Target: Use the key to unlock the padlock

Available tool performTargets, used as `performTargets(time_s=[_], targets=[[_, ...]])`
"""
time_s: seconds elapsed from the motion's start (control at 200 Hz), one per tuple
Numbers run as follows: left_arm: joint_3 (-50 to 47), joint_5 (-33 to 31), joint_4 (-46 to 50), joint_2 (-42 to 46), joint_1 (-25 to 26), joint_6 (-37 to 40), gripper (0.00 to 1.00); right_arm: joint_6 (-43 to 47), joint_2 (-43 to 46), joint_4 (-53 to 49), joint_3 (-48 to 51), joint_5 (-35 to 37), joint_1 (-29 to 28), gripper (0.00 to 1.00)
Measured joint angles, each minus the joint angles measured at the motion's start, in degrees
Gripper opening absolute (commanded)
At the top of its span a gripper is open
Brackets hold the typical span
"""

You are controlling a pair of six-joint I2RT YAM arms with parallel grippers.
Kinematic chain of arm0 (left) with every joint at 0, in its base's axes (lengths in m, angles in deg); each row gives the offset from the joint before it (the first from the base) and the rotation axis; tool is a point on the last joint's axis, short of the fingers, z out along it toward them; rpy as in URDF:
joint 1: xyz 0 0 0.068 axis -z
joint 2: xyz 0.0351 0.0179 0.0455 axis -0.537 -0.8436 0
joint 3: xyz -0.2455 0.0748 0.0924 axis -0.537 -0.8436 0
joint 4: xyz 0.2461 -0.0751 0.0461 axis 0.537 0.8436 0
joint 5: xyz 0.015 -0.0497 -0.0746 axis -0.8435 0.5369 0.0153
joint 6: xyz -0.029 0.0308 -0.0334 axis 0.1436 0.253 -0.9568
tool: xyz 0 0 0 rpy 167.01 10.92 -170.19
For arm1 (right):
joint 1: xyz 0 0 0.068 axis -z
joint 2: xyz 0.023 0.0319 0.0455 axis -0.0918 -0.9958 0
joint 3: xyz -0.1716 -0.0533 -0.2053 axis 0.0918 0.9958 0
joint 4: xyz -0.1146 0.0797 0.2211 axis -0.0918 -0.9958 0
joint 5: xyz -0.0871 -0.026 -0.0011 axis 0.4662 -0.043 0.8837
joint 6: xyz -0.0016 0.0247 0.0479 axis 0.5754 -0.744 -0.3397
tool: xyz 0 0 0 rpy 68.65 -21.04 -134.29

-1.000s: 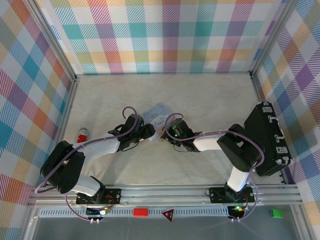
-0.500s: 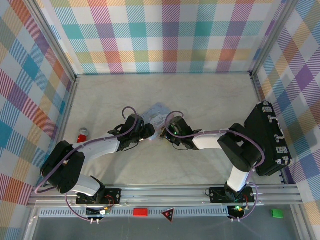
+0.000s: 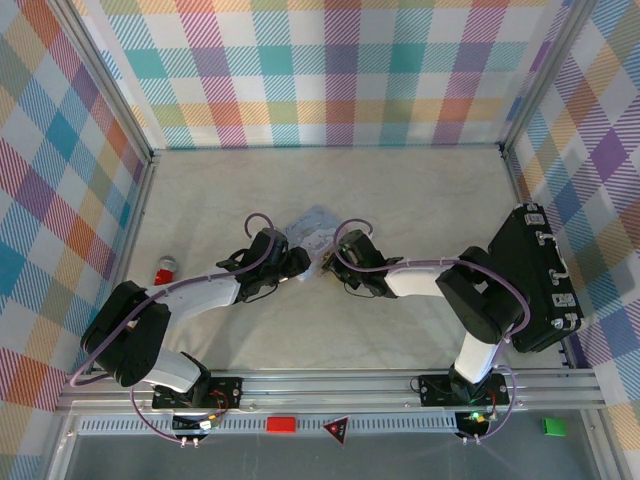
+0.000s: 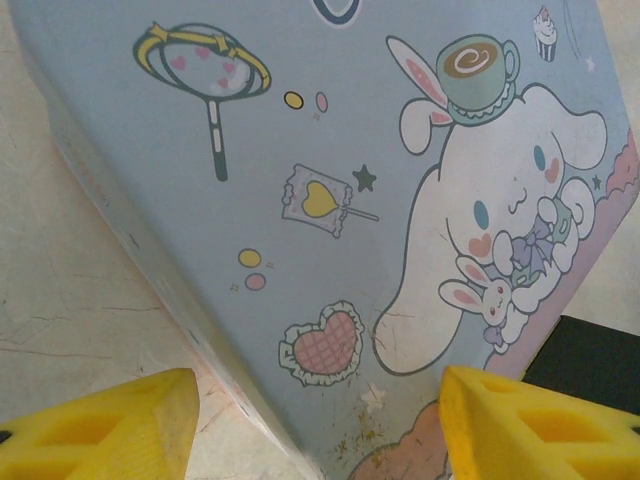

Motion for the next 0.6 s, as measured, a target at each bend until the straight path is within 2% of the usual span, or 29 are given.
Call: performTargets(time_s=[0.6], targets=[[-1.18,-0.48,-1.55,0.44,0.17,-1.38,0.64,0.07,1.7,-3.5,-0.87,2.36,0.24,0.0]])
